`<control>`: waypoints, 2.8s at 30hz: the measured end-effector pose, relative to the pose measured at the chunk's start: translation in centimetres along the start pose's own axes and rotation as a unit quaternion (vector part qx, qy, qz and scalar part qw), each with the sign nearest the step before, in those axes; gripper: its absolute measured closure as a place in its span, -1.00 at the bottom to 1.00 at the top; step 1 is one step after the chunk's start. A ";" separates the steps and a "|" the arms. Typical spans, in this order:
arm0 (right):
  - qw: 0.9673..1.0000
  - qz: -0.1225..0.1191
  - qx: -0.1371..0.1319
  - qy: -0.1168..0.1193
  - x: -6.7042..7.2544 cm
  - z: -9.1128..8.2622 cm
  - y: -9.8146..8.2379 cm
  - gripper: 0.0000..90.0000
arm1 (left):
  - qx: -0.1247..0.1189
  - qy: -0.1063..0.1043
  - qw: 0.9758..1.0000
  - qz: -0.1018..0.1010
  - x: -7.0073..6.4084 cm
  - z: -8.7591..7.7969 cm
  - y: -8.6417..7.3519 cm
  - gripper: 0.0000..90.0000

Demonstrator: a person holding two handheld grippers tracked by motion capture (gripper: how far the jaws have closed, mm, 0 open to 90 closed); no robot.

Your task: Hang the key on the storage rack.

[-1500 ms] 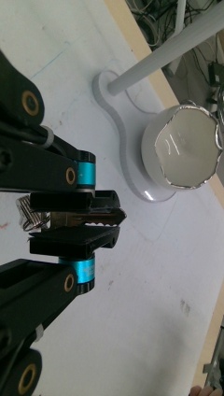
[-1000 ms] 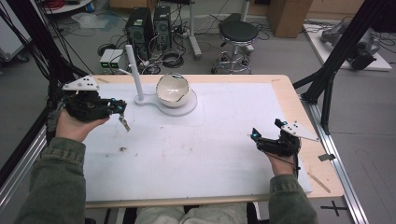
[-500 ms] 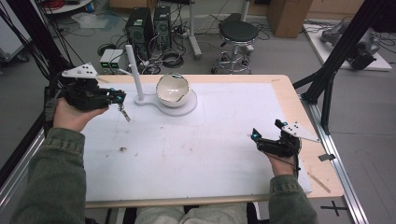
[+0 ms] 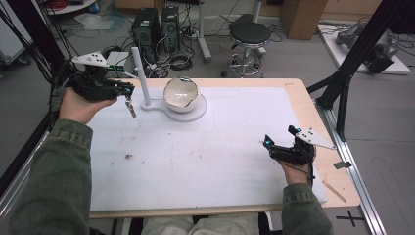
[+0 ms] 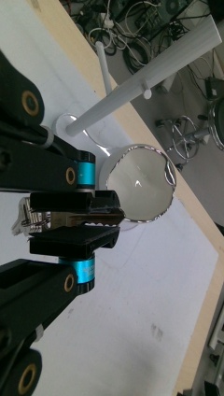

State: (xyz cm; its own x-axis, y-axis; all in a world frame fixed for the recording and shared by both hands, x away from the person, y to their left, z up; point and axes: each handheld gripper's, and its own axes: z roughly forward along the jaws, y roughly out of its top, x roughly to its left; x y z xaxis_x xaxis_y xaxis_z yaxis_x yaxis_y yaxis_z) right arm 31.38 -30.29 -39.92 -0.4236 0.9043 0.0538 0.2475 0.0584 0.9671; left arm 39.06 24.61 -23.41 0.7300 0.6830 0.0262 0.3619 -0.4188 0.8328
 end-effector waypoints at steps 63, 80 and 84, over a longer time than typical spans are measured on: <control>1.000 -0.002 0.000 -0.006 -0.1 -1.0 -0.3 -0.99 | -0.072 0.078 0.990 -0.096 9.2 6.9 2.8 0.80; 1.000 -0.003 -0.002 -0.008 -0.1 -1.3 -0.4 -0.99 | -0.100 0.084 0.986 -0.101 8.0 6.8 1.3 0.52; 1.000 -0.003 -0.001 -0.008 -0.1 -1.2 -0.3 -0.99 | -0.105 0.075 0.986 -0.102 7.6 6.6 1.4 0.26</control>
State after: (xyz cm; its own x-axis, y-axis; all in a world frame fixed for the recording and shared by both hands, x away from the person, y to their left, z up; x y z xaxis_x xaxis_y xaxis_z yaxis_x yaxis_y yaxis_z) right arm 30.26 -30.89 -39.96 -0.4109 0.9106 0.0445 0.2441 0.0629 0.9677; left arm 48.94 25.30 -25.71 0.5544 0.8278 -0.0856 0.3526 -0.1404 0.9252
